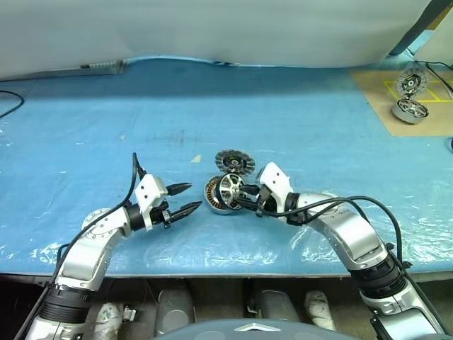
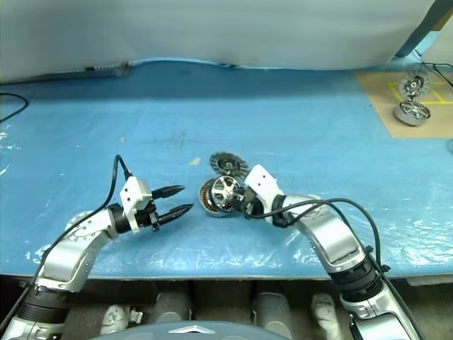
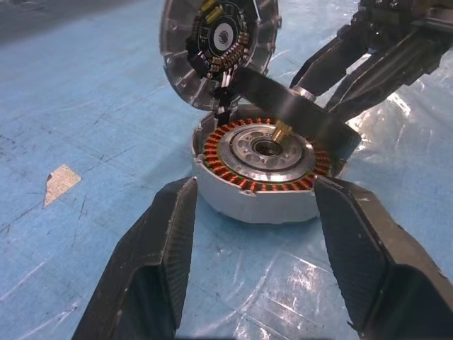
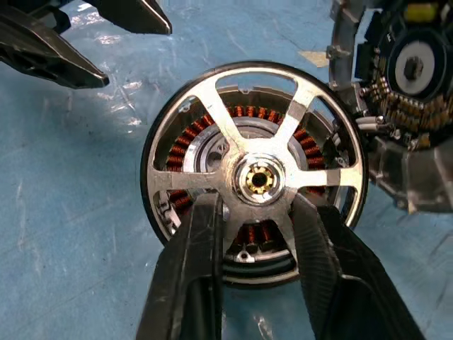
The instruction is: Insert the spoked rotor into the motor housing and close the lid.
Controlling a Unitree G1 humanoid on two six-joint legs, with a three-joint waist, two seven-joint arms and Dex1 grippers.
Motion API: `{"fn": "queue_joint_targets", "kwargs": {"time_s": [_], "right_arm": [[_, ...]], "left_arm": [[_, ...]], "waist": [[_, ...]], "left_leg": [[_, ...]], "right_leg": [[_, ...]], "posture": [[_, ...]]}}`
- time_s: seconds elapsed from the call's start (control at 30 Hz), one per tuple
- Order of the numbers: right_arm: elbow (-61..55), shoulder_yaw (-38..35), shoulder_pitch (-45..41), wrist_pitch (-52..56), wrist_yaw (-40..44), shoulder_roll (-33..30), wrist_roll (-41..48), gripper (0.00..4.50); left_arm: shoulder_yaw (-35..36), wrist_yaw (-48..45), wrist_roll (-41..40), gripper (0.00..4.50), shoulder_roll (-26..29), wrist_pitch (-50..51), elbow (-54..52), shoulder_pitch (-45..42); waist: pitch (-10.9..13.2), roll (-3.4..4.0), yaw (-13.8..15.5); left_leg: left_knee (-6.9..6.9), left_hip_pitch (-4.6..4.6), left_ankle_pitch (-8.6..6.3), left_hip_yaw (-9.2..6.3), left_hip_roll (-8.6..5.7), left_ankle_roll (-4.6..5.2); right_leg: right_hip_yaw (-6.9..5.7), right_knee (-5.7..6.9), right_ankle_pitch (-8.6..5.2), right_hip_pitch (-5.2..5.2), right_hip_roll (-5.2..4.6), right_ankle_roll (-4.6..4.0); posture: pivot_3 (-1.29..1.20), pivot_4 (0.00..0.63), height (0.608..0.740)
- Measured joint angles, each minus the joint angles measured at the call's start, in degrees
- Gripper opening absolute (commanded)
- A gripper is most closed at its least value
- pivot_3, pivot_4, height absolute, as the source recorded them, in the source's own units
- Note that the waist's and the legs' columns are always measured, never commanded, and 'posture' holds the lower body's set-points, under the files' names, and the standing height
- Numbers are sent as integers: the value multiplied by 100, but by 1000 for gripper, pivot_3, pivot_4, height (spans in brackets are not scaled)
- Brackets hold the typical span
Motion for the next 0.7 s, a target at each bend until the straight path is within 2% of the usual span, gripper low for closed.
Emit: {"fn": "queue_joint_targets", "kwargs": {"time_s": [0.7], "right_arm": [[-335,-63,-262,228,278,-164,202,1006]], "left_arm": [[-4,44,-3,2744,-3,55,-1,-19]], "waist": [[0,0,3]], "left_leg": [[3,2,0,0,0,0]], "right_leg": [[0,3,1,-1,0,-1]], "posture": [[0,150,740]]}}
